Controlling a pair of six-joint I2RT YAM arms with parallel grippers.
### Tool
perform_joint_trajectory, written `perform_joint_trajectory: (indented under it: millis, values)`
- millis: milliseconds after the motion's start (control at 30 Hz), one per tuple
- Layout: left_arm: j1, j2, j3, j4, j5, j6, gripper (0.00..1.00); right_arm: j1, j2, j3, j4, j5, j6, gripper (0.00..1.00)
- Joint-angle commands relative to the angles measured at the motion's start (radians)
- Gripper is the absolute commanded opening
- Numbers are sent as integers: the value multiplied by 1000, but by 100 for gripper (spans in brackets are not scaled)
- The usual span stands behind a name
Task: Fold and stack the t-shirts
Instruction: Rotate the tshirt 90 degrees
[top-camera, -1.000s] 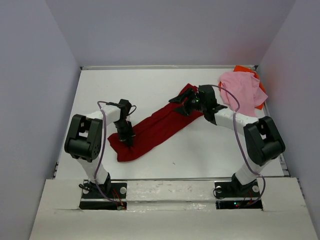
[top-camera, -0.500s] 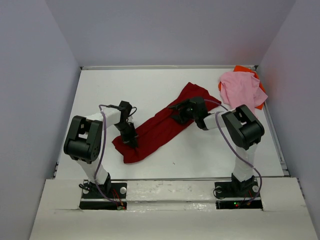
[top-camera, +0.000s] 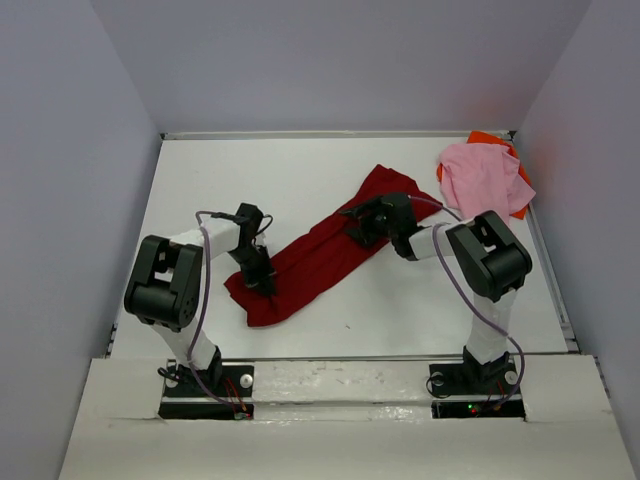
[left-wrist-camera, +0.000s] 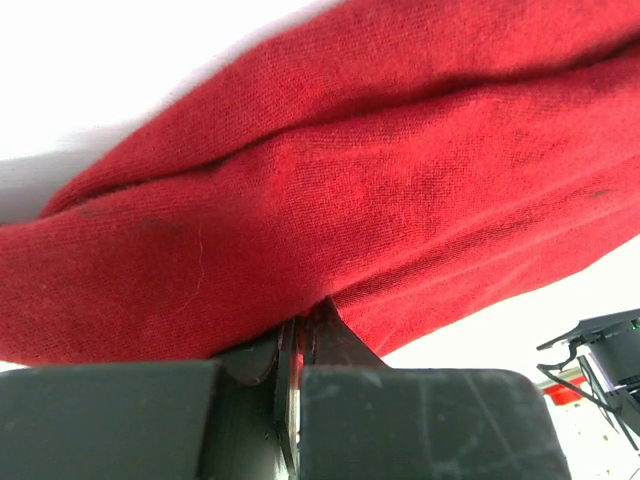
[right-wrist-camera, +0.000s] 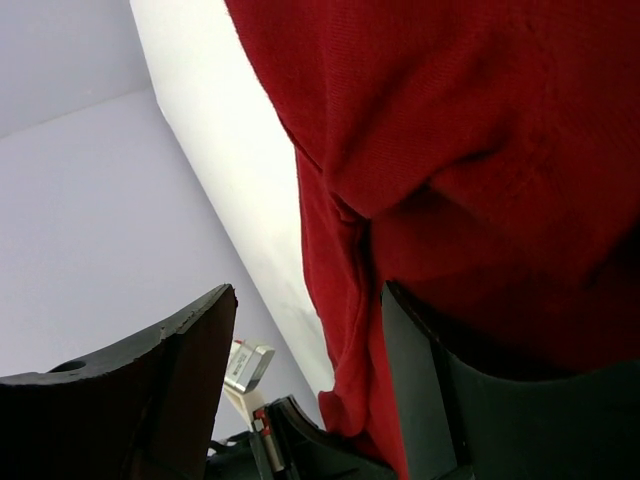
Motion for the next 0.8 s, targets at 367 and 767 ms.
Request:
perform_joint_trajectory:
  millis: [367,767]
  values:
    - [-7,-111,-107,8,6,-14,4,-10,180,284,-43,7,-86,67]
    - [-9,-138,-169,13,21,-9,4,-10,301,496,-98,-18,-105,68]
